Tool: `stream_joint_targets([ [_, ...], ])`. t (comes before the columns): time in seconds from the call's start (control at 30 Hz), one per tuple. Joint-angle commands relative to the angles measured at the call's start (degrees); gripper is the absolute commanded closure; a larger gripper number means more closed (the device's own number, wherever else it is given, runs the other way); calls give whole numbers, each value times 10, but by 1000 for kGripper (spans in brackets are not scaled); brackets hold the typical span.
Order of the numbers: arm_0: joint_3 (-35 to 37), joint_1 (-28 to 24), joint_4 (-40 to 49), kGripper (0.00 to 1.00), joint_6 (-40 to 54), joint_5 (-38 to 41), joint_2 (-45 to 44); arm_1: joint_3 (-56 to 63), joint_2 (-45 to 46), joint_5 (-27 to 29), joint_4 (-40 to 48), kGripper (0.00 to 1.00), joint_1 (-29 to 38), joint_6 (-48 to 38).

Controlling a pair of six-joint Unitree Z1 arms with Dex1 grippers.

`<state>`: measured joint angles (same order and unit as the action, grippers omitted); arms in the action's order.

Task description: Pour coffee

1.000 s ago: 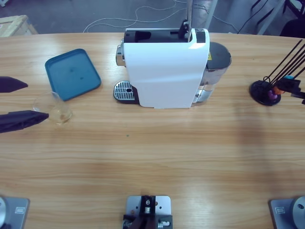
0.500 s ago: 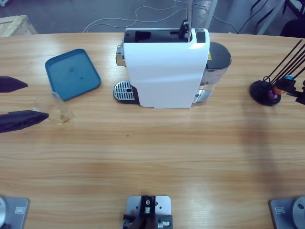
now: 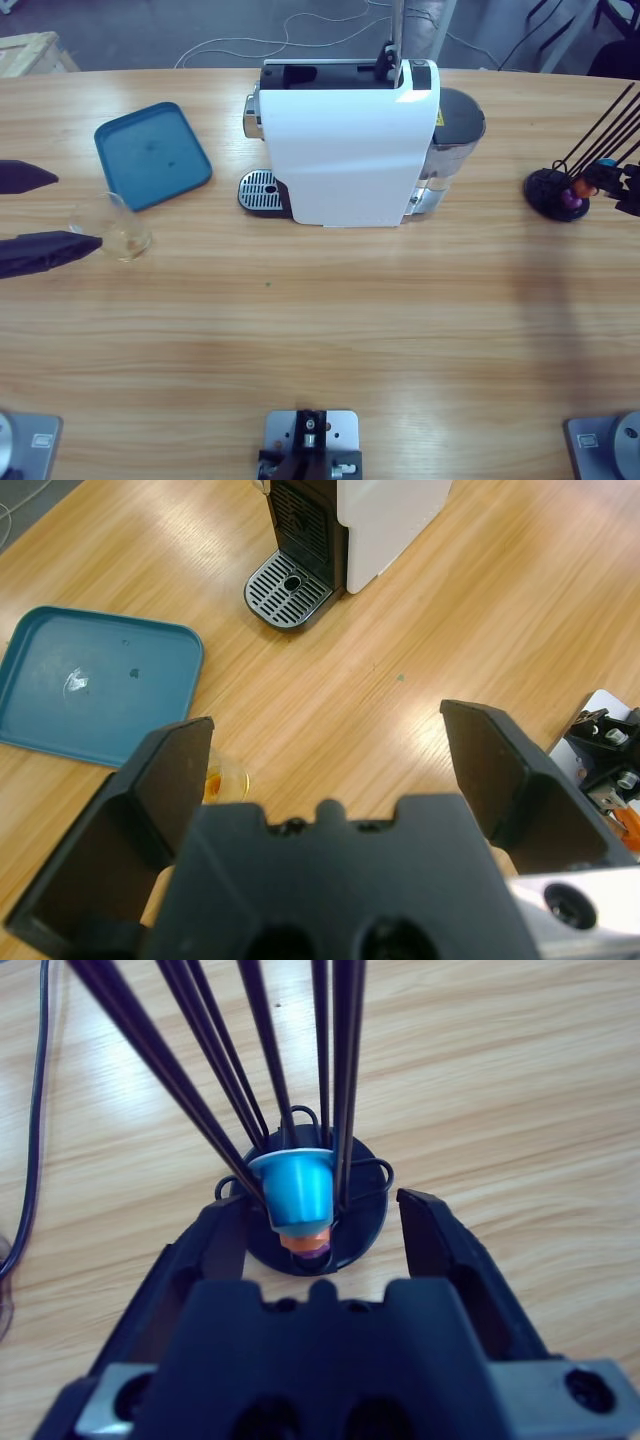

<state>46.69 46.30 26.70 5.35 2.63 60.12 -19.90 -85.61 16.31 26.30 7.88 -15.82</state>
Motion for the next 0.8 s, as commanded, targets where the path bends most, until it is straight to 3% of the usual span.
stream_joint_targets([
  [0.03, 0, 4, -2, 18, -5, -2, 10, 14, -26, -16, 10, 405, -12, 12],
  [0.2, -3, 4, -2, 18, -5, -1, 4, 16, -24, -25, 19, 541, -16, 22],
  [0.6, -5, 13, -2, 18, -14, 4, 9, 17, -21, -31, 26, 588, -27, 24],
  [0.73, -7, 13, -2, 18, -15, 4, 10, 20, -20, -31, 32, 820, -29, 26],
  [0.8, -7, 13, -2, 18, -17, 6, 11, 20, -20, -36, 32, 837, -31, 25],
])
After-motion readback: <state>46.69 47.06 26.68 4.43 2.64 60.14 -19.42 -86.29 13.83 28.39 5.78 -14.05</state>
